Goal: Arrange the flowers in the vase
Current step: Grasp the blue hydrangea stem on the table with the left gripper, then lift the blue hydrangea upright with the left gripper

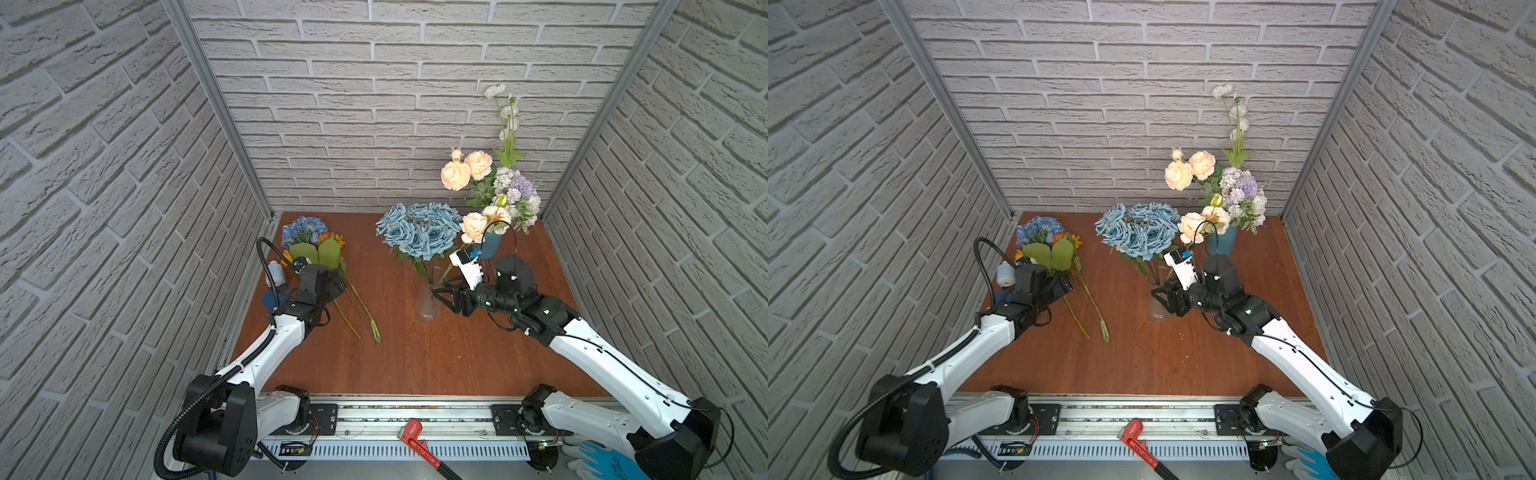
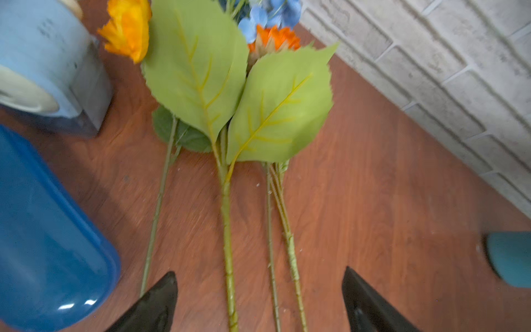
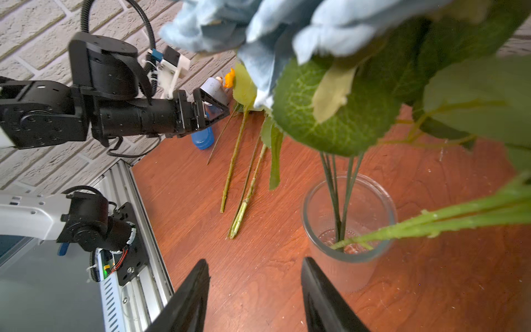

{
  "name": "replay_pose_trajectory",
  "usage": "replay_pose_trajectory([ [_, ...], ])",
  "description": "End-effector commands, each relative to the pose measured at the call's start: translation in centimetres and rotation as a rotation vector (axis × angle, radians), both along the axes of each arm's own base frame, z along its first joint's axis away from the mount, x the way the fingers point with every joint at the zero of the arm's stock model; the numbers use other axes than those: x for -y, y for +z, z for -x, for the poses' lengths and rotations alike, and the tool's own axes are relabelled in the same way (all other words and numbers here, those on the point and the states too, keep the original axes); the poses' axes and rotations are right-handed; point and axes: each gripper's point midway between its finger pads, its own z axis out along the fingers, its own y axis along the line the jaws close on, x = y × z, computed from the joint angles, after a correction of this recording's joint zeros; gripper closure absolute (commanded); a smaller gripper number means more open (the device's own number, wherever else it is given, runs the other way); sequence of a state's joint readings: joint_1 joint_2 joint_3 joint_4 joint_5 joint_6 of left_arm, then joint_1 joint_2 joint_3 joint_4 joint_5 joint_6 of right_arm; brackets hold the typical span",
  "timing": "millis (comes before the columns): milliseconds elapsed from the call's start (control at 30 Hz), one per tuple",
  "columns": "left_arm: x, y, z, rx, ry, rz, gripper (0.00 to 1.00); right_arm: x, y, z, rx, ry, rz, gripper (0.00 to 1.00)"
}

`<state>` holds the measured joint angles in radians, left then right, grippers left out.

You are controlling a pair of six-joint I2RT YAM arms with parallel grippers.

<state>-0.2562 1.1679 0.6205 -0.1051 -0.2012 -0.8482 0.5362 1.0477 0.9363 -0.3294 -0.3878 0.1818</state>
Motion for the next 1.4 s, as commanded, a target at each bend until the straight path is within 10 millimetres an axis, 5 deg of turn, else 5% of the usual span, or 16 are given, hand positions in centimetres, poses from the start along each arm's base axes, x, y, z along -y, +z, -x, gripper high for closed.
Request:
replay_pose_trajectory([
  [0,-0.4,-2.3,0.4,-0.041,0.041,-0.009,0.19,-1.4,1.7,0.1,0.024,0.050,-0.072,0.47],
  [367,0.8,-6.3,-2.2,-0.108,0.052,-0.006,0.43,-2.0,2.1,0.0,0.033,0.054,-0.083,0.47],
  [700,1.0,-8.4,-2.4,-0.142,0.064,-0.002,0.57,-2.2,3.1,-0.3,0.062,0.055,-0.090,0.47],
  [933,1.0,-9.6,-2.3,-0.164,0.064,-0.014,0.85,-2.3,4.0,0.3,0.079,0.073,-0.109,0.47],
  [1033,0.9,-9.2,-2.3,-0.155,0.068,-0.015,1.00,-2.3,4.3,0.5,0.084,0.077,-0.113,0.47],
  [1200,0.2,-6.9,-2.5,-0.104,0.070,-0.044,1.00,-2.4,5.0,0.7,0.102,0.084,-0.126,0.47],
  [1367,-0.7,-2.3,-2.7,0.005,0.060,-0.100,1.00,-2.3,6.2,0.8,0.139,0.081,-0.147,0.47],
])
